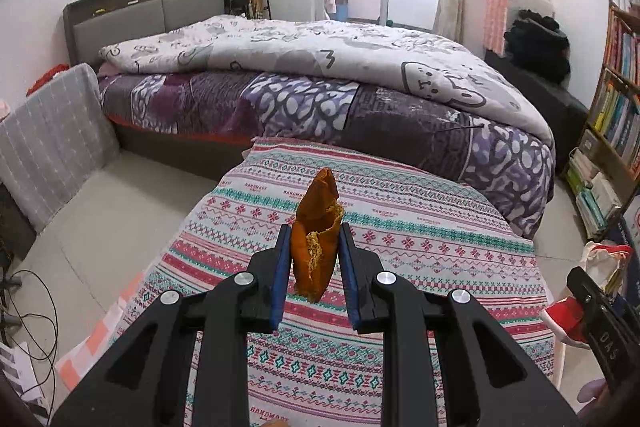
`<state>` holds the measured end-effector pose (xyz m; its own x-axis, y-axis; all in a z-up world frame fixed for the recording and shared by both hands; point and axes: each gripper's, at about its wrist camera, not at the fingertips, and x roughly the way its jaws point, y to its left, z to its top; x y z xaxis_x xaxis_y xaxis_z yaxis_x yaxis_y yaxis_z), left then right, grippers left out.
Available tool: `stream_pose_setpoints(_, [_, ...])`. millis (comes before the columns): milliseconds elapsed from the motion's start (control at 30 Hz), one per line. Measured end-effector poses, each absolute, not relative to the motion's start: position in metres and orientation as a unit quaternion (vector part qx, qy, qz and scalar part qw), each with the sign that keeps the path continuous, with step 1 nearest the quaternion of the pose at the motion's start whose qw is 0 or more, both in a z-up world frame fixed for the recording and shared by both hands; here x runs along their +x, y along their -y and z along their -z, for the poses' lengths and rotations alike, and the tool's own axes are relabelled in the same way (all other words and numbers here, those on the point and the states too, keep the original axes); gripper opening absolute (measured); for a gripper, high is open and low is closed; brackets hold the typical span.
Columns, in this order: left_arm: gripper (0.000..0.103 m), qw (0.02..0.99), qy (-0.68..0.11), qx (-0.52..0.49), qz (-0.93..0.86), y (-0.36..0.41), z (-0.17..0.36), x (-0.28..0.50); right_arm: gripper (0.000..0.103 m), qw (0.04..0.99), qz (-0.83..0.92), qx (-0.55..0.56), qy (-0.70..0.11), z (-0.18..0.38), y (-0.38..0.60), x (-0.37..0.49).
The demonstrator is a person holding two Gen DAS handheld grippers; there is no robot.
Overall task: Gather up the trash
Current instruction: 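Drop the red snack can in the wastebasket with the right tool while the left holds the bread stick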
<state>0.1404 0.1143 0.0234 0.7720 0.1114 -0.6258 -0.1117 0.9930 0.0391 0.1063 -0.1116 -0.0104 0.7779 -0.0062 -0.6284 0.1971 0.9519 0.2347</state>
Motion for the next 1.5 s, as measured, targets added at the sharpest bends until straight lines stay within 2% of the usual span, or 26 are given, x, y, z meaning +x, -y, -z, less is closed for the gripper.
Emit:
stream_pose_setpoints(533, [0.024, 0.948, -0.315, 0.030, -0.032, -0.068, -0.032, 0.127, 0.051, 0.935, 0.065, 0.169, -0.303, -0.005, 0.144, 0.086])
stream_pose_setpoints(1500, [0.024, 0.949, -0.300, 0.088, 0.030, 0.018, -0.031, 0.104, 0.051, 0.927, 0.108, 0.190, -0.305, -0.005, 0.204, 0.060])
